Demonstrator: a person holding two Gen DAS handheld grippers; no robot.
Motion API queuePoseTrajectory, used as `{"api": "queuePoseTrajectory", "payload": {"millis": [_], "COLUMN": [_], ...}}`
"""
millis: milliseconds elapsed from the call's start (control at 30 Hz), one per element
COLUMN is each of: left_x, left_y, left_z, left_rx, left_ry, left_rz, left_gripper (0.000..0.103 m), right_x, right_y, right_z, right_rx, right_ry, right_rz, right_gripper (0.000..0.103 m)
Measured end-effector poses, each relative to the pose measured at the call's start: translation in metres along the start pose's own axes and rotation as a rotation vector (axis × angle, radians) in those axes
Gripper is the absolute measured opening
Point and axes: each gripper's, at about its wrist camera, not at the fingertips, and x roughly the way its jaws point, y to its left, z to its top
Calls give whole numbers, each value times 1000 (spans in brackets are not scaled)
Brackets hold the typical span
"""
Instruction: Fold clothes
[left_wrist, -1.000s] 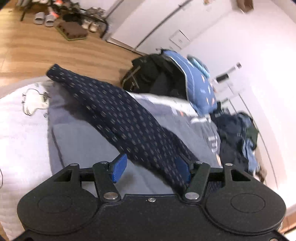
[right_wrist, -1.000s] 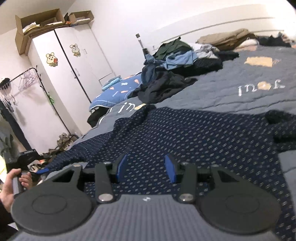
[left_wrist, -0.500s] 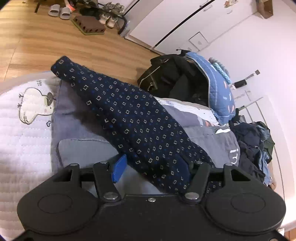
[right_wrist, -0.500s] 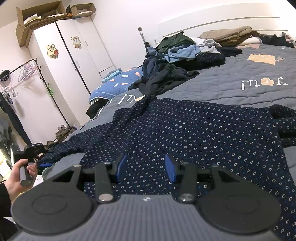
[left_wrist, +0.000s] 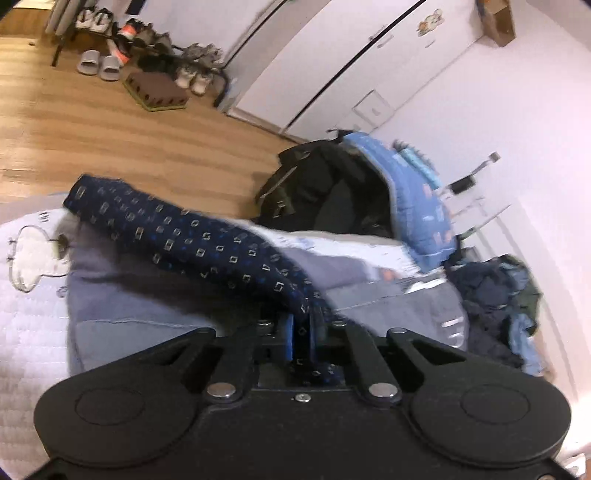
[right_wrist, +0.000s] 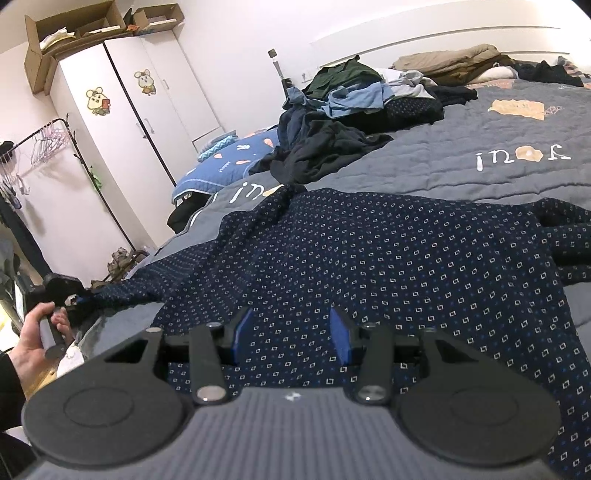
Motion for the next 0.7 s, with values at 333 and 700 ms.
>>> {"api": "queuePoseTrajectory", "payload": {"millis": [333, 700], "left_x": [-48, -105], "left_y": [-163, -318], "left_z": [-81, -259], "left_rx": [261, 574], "left_ry": [141, 462], "left_rz": [-485, -838], "left_gripper": [7, 7], "right_x": [-21, -50], "right_y": [-17, -21], "right_z": [15, 31], "right_rx": [72, -11], "right_ry": [-75, -202], "right_rz": [-20, -31], "right_gripper": [45, 62]}}
